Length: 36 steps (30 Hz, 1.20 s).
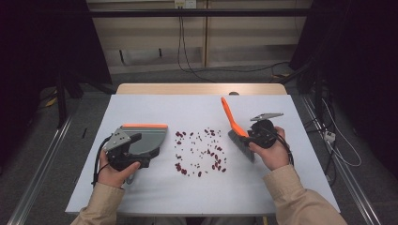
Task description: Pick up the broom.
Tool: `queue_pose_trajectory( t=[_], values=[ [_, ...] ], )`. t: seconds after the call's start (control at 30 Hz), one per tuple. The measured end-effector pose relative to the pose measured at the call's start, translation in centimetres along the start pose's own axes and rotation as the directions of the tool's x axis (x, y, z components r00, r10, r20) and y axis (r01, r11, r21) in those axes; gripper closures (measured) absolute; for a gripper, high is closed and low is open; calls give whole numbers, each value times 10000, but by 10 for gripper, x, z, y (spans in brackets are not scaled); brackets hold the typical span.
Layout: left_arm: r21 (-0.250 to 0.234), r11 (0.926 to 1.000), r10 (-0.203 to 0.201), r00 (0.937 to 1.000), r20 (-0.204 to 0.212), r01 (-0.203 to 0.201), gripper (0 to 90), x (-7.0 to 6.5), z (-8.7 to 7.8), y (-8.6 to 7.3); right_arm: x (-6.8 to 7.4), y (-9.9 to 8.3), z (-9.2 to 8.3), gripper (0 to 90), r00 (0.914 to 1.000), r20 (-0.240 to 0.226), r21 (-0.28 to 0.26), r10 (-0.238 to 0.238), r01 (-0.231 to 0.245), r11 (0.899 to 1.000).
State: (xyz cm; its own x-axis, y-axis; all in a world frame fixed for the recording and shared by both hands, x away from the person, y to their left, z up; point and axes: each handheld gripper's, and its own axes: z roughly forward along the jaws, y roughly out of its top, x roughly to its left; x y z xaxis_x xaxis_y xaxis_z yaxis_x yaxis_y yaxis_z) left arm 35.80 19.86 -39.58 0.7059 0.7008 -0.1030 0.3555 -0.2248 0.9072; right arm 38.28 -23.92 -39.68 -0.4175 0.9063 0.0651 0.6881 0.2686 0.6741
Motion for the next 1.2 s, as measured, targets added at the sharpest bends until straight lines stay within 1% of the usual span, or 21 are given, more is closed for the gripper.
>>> queue_pose_trajectory(
  t=[0.07, 0.2, 0.27, 0.3, 0.33, 0.37, 0.43, 0.5, 0.57, 0.63, 0.7, 0.77, 0.83, 0.9, 0.97, 1.03, 1.1, 1.2],
  values=[
    [-37, 10000, -24, 10000, 2, 24, 90, 0, -2, -1, 0, -1, 2, 609, 9999, 95, 76, -58, 58, 10000],
    [-18, 10000, -7, 10000, -37, 7, 90, 2, -6, -4, 1, -2, 7, 685, 9997, 130, 267, -195, 192, 9995],
    [48, 10000, -13, 10000, -71, 13, 90, 4, -8, -7, 2, -5, 12, 695, 9991, 247, 620, -347, 331, 9975],
    [57, 10000, -70, 9999, -88, 71, 89, 4, -9, -8, 3, -6, 14, 701, 9988, 299, 646, -375, 355, 9973],
    [50, 10000, -82, 9999, -101, 83, 89, 5, -10, -9, 2, -6, 14, 704, 9994, 205, 542, -263, 252, 9982],
    [30, 9999, -95, 9999, -110, 96, 89, 5, -11, -9, 2, -5, 14, 705, 9996, 166, 561, -230, 221, 9982],
    [32, 10000, -76, 9998, -158, 77, 89, 7, -14, -10, 1, -5, 13, 706, 9998, 216, 461, -39, 29, 9989],
    [27, 10000, -95, 9998, -198, 95, 89, 9, -16, -12, -1, -5, 13, 707, 9998, 174, 228, 135, -139, 9996],
    [56, 9999, -100, 9997, -203, 102, 88, 10, -17, -14, -3, -4, 11, 708, 9989, 81, -14, 453, -452, 9990],
    [73, 9998, -172, 9996, -214, 174, 85, 11, -18, -16, -4, -3, 11, 708, 9994, 127, -275, 337, -333, 9991],
    [123, 9998, -175, 9996, -228, 178, 83, 13, -19, -17, -5, -1, 12, 709, 9990, -19, -643, 438, -438, 9970],
    [158, 9997, -197, 9995, -242, 201, 83, 14, -19, -19, -5, 1, 13, 709, 9990, -4, -986, 454, -452, 9941],
    [116, 9994, -323, 9992, -227, 326, 82, 14, -19, -20, -6, 5, 15, 709, 9989, -3, -1247, 464, -461, 9911],
    [114, 9995, -295, 9993, -232, 298, 81, 14, -20, -20, -7, 9, 19, 709, 9994, -44, -1353, 350, -353, 9902],
    [122, 9995, -279, 9994, -211, 282, 79, 14, -20, -20, -10, 13, 25, 709, 9994, -21, -1490, 358, -357, 9882],
    [107, 9997, -227, 9996, -172, 229, 76, 15, -20, -21, -13, 17, 31, 709, 9996, -48, -1591, 268, -272, 9869],
    [141, 9996, -259, 9996, -143, 261, 71, 15, -21, -21, -14, 20, 37, 709, 9997, 104, -1608, 210, -191, 9868],
    [165, 9996, -214, 9998, -46, 214, 60, 17, -21, -22, -16, 23, 45, 709, 9998, 49, -1710, 194, -182, 9851]
  ],
)
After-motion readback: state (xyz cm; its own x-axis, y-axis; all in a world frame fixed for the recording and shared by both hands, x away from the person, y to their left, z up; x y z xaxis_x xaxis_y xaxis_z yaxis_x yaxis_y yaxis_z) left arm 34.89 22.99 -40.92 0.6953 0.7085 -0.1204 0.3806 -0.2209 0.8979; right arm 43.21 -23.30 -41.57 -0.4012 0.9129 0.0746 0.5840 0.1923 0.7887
